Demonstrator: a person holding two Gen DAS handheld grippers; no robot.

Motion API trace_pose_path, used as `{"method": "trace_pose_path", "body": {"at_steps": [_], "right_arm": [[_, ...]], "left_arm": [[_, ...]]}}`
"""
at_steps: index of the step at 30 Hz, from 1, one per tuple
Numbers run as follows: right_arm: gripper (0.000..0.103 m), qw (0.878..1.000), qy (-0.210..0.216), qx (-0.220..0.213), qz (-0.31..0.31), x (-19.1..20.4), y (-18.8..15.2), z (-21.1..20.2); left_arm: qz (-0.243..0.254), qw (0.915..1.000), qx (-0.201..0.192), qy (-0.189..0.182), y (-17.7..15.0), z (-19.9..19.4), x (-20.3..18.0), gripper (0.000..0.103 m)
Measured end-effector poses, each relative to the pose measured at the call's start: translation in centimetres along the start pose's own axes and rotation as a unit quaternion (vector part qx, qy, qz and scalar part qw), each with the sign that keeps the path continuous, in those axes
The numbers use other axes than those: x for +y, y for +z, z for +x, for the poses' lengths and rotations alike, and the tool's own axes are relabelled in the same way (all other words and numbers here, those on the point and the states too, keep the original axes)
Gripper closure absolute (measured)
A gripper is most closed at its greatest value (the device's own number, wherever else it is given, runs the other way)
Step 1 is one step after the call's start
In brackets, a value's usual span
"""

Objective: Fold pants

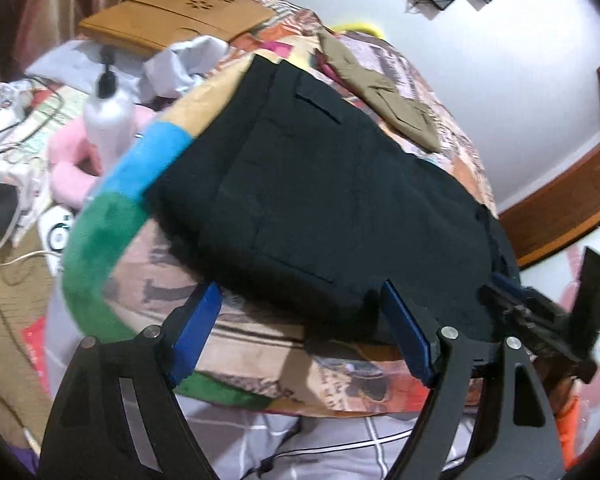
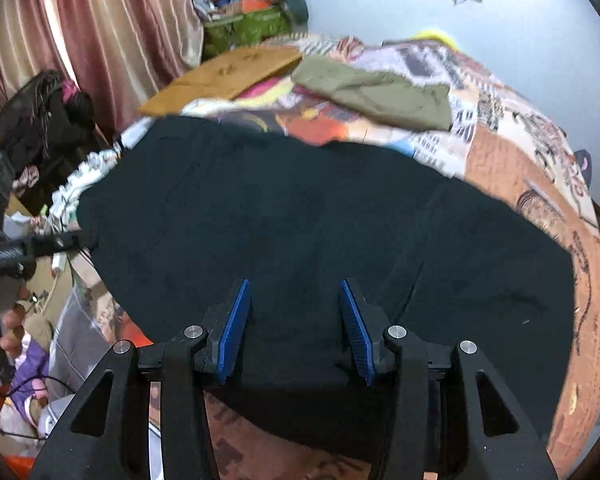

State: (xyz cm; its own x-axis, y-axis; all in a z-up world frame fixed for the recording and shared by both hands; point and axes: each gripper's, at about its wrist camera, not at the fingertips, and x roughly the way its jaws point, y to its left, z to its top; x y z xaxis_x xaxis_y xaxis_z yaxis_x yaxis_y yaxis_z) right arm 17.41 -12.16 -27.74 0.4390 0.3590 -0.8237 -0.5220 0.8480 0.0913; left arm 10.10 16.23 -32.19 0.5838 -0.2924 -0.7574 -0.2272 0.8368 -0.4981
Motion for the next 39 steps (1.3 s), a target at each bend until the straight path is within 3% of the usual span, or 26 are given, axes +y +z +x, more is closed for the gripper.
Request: {"method": "trace_pose_path", "body": {"at_steps": [7, 15, 18, 20, 21, 23, 26, 33, 39], "right_arm": [[0.057, 1.000, 0.001, -0.001, -0.003, 0.3, -0.2, 0.0], [0.056, 1.000, 0.009, 0.002, -0.003, 0.4, -0.1, 0.3], [0.056, 1.000, 0.016, 0.000, -0.001, 0.2, -0.2, 0.3], [0.056, 1.000, 0.020, -0.001, 0.002, 0.1, -0.3, 0.3], [0.056, 1.000, 0.022, -0.001, 0.005, 0.0, -0.2, 0.3], [0.056, 1.000, 0.026, -0.001, 0.010, -0.2, -0.1, 0.2], [0.057, 0.999, 0.043, -0.002, 0.027, -0.6, 0.2, -0.4], [0.057, 0.994, 0.042, -0.062, 0.076, -3.4, 0.3, -4.9], [0.057, 0.988, -0.027, -0.082, 0.125, -8.2, -1.9, -7.8]], "left_arm": [[-0.020, 0.9995, 0.000, -0.024, 1.1, 1.6, 0.8, 0.021], [-0.015, 0.9996, -0.022, 0.012, 3.1, 3.0, 0.0, 0.022], [-0.011, 0.9987, -0.031, 0.040, 4.0, 3.7, -0.4, 0.035], [0.005, 0.9970, -0.037, 0.068, 4.5, 4.2, -0.9, 0.050], [0.013, 0.9960, -0.040, 0.078, 4.6, 4.4, -1.2, 0.054], [0.023, 0.9953, -0.043, 0.084, 4.8, 4.6, -1.4, 0.067], [0.055, 0.9925, -0.055, 0.094, 5.0, 4.0, -2.6, 0.078], [0.136, 0.9784, -0.115, 0.105, 6.1, 0.3, -7.2, 0.084], [0.193, 0.9655, -0.159, 0.073, 7.4, -2.6, -12.7, 0.085]]}}
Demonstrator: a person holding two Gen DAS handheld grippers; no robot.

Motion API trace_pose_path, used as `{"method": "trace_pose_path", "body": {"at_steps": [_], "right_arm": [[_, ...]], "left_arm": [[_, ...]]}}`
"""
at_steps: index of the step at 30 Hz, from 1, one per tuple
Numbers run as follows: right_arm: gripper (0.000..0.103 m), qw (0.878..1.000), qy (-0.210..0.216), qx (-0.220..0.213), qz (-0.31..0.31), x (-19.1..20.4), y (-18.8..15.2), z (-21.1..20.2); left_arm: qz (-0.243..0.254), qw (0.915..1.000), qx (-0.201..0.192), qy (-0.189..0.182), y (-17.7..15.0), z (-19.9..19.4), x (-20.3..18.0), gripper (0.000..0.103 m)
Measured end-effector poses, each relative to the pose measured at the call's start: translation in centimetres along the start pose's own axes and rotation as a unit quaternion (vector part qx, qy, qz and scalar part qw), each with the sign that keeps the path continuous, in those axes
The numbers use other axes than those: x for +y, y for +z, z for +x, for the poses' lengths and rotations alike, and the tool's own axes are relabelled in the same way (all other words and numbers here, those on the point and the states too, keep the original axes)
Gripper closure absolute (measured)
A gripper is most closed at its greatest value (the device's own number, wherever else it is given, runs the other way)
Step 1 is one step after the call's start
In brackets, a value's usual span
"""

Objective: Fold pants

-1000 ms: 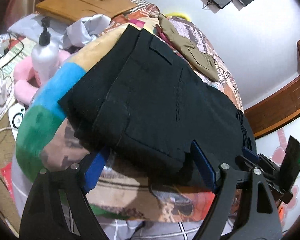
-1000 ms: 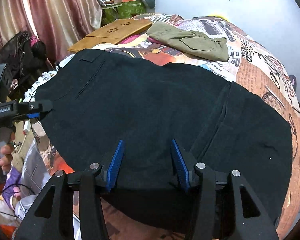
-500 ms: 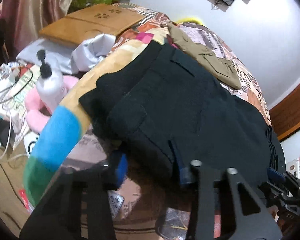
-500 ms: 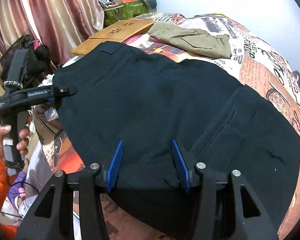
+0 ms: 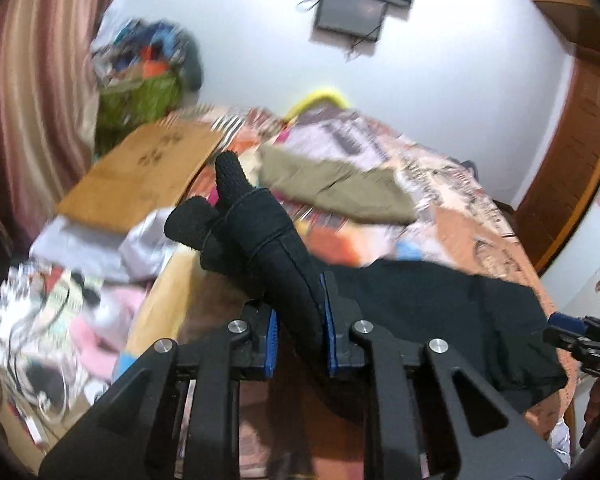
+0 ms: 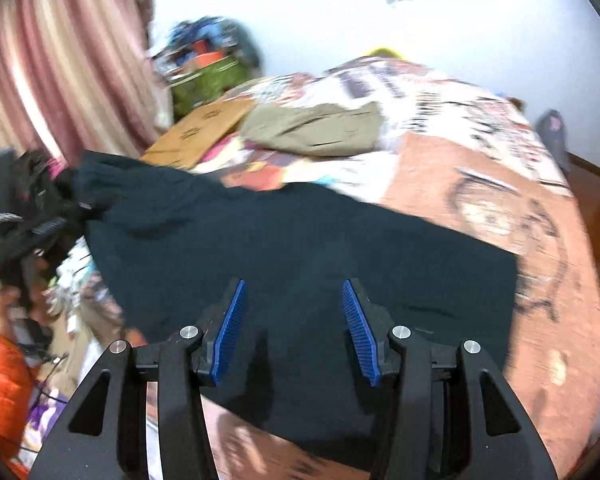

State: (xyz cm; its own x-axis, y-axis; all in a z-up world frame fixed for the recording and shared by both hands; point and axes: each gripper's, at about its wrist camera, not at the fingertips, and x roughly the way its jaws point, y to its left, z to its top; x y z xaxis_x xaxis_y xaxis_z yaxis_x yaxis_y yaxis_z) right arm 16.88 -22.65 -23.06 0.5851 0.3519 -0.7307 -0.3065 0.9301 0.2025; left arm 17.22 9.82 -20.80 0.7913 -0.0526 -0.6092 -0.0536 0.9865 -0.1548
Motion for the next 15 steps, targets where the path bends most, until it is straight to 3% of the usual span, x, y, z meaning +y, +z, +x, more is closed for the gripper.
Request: {"method": "trace_pose_path", "body": {"at_steps": [7, 11, 15], "right_arm": [[0.057, 0.994, -0.052, 0.021, 0.092, -6.8, -3.6, -1.1], [0.057, 0.992, -0.062, 0.040, 0.103, -8.0, -5.6, -0.3], [0.054, 0.992, -0.050, 0.029, 0.112, -8.4, -6.4, -0.5]], "left_arm": [[0.079, 0.9952, -0.050, -0.026, 3.0, -2.7, -6.3, 0.085], [0.119, 0.9891, -0.075, -0.043, 3.8, -4.1, -10.0, 0.086], [0.141, 0.9838, -0.085, -0.070, 4.6, -4.4, -13.6, 0.087]]}}
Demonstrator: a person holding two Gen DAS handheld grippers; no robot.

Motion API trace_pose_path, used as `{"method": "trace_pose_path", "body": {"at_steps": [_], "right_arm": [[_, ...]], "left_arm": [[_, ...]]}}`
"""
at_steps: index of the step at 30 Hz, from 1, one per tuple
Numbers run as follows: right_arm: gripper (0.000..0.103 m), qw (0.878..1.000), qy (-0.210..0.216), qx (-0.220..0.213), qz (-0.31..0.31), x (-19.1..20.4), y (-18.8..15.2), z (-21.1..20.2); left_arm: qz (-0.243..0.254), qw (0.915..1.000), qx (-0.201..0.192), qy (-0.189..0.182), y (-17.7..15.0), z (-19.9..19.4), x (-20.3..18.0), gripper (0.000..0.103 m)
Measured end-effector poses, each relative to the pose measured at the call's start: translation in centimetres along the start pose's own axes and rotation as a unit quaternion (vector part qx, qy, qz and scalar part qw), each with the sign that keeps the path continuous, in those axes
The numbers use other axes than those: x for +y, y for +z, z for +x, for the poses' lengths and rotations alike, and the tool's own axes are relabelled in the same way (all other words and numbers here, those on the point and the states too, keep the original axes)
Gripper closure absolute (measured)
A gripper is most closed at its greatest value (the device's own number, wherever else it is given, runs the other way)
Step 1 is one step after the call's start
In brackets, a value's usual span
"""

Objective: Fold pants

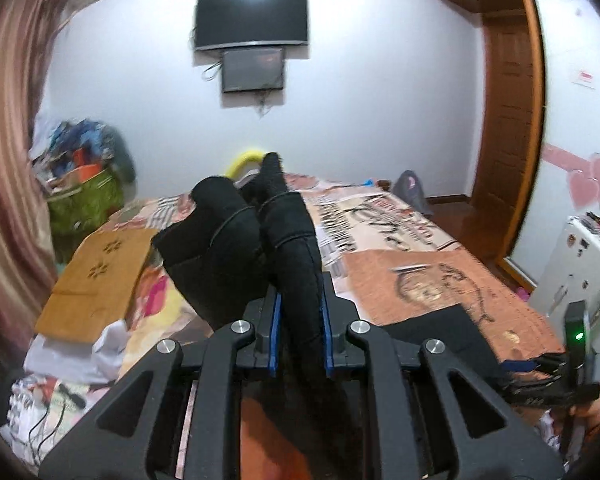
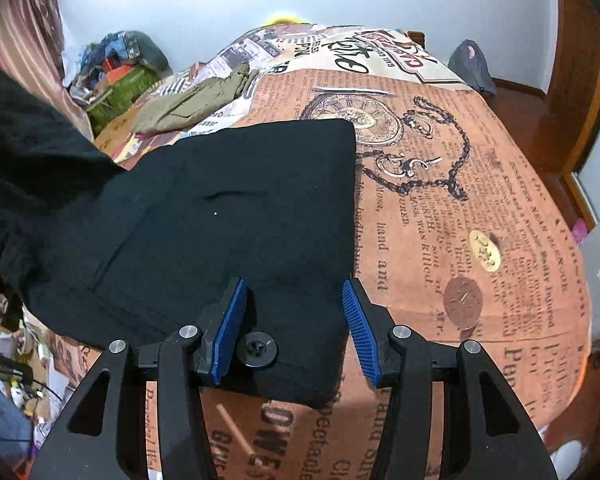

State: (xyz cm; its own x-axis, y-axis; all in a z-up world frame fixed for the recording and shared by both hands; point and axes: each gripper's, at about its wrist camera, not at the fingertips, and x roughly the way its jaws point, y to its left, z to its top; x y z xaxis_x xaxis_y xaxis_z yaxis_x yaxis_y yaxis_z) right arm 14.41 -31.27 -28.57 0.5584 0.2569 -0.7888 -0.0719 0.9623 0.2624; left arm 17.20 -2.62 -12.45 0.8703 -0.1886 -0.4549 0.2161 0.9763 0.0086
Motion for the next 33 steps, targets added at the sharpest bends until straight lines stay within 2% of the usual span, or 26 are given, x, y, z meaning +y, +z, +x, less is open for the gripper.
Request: {"method": "trace_pose_path", "body": {"at_steps": [6, 10, 13, 20, 25, 29, 33], "right_arm": [[0.053, 1.000, 0.016, -0.008, 0.000, -0.2, -0.5, -0.3], [0.053, 1.000, 0.028, -0.010, 0.003, -0.6, -0.6, -0.3], [0.053, 0.999, 0.033, -0.011, 0.004, -0.8, -0.6, -0.1], [0.052, 0.999, 0.047, -0.013, 0.006, -1.2, -0.6, 0.0], [0.052, 0.998, 0.053, -0.014, 0.009, -1.5, -0.6, 0.1], [0.052, 0.998, 0.053, -0.015, 0.013, -1.6, -0.7, 0.1], [0.052, 0.998, 0.052, -0.013, 0.019, -1.7, -0.5, -0.4]], "left_arm": [[0.019, 0.9982, 0.011, -0.056, 1.7, 2.5, -4.6, 0.090], [0.025, 0.9931, 0.029, -0.111, 2.2, 4.6, -8.3, 0.091], [0.038, 0.9888, 0.045, -0.137, 1.7, 5.9, -11.2, 0.091], [0.079, 0.9804, 0.068, -0.167, -0.8, 6.7, -16.1, 0.091], [0.068, 0.9756, 0.061, -0.200, -0.8, 5.9, -16.3, 0.091], [0.087, 0.9713, 0.067, -0.211, -1.4, 5.6, -17.8, 0.091], [0.096, 0.9661, 0.100, -0.218, -2.8, 7.1, -19.2, 0.091]]}}
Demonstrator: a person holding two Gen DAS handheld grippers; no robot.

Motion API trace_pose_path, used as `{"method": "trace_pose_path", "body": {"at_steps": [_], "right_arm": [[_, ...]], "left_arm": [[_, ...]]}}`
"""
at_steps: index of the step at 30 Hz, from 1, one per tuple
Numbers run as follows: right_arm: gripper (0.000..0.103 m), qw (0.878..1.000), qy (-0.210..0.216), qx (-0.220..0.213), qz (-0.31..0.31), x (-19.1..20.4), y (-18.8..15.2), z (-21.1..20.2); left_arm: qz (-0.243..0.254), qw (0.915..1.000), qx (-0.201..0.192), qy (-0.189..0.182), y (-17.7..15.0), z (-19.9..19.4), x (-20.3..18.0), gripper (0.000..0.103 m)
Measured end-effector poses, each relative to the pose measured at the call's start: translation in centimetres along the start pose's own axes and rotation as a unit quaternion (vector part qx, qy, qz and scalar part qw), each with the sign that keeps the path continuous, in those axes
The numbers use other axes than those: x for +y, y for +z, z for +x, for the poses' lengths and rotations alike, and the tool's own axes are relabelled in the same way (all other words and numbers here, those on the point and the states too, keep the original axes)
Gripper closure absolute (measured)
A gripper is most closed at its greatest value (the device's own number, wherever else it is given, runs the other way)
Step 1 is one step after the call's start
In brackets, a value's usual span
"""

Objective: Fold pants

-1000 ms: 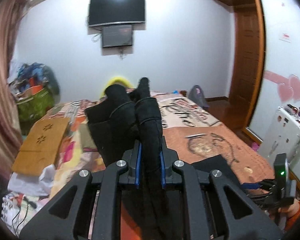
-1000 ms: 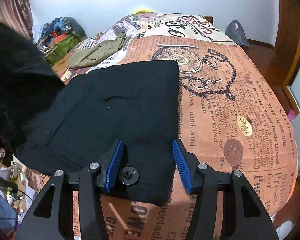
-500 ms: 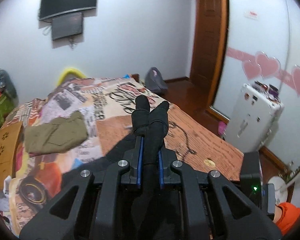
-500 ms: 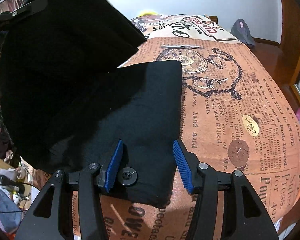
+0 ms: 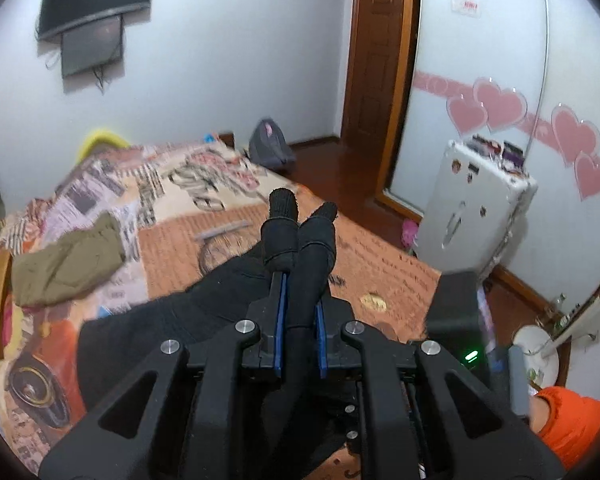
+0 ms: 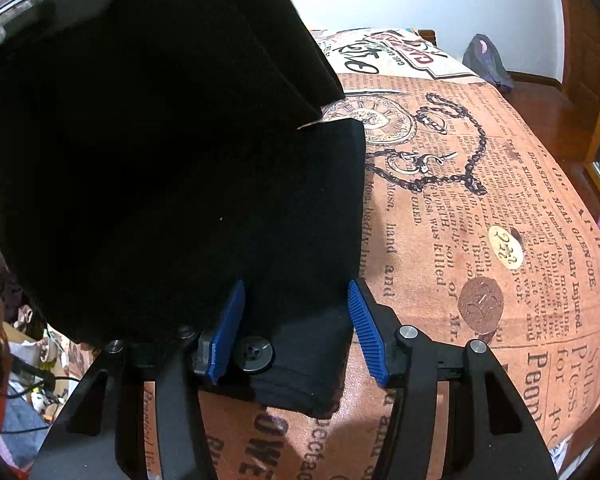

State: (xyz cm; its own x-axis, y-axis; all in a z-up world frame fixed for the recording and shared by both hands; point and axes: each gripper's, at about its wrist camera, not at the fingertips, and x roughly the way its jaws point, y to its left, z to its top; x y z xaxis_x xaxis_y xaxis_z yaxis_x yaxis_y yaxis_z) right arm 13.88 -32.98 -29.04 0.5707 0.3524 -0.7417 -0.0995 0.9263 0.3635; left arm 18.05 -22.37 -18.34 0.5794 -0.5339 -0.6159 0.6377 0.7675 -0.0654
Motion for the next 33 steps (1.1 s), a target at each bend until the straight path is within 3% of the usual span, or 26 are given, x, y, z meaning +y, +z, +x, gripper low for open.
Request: {"method": "trace_pose_path", "body": {"at_steps": [8, 12, 15, 19, 21, 27, 33], "right_arm": [[0.052, 1.000, -0.003, -0.014, 0.024, -2.1, -1.4, -4.8], [0.052, 0.999, -0.045, -0.023, 0.018, -2.6, -2.3, -6.7], [0.052, 0.998, -0.053, -0.030, 0.024, -3.1, -2.4, -7.6], [0.052, 0.997, -0.060, -0.047, 0.023, -3.1, -2.1, -8.9], [0.052, 0.996, -0.056, -0.063, 0.021, -2.8, -1.5, -9.8], [0.052, 0.996, -0.031, -0.087, -0.005, -0.3, 0.5, -9.6], [0.052, 0.999, -0.008, -0.040, -0.026, 2.1, -0.4, -5.9]], "left_arm": [[0.011, 0.9979, 0.060, -0.024, -2.6, 2.3, -2.0, 0.089], [0.019, 0.9952, 0.092, -0.026, -4.1, 3.4, -2.9, 0.086], [0.011, 0.9931, 0.113, -0.032, -4.6, 3.6, -2.8, 0.080], [-0.015, 0.9930, 0.106, -0.050, -4.3, 2.0, -1.9, 0.050], [-0.025, 0.9952, 0.082, -0.048, -3.9, 0.2, -1.2, 0.045], [-0.041, 0.9979, 0.047, 0.018, -3.6, -3.5, 3.1, 0.036], [-0.067, 0.9879, 0.077, 0.117, -5.2, -3.2, 11.0, 0.036]]}}
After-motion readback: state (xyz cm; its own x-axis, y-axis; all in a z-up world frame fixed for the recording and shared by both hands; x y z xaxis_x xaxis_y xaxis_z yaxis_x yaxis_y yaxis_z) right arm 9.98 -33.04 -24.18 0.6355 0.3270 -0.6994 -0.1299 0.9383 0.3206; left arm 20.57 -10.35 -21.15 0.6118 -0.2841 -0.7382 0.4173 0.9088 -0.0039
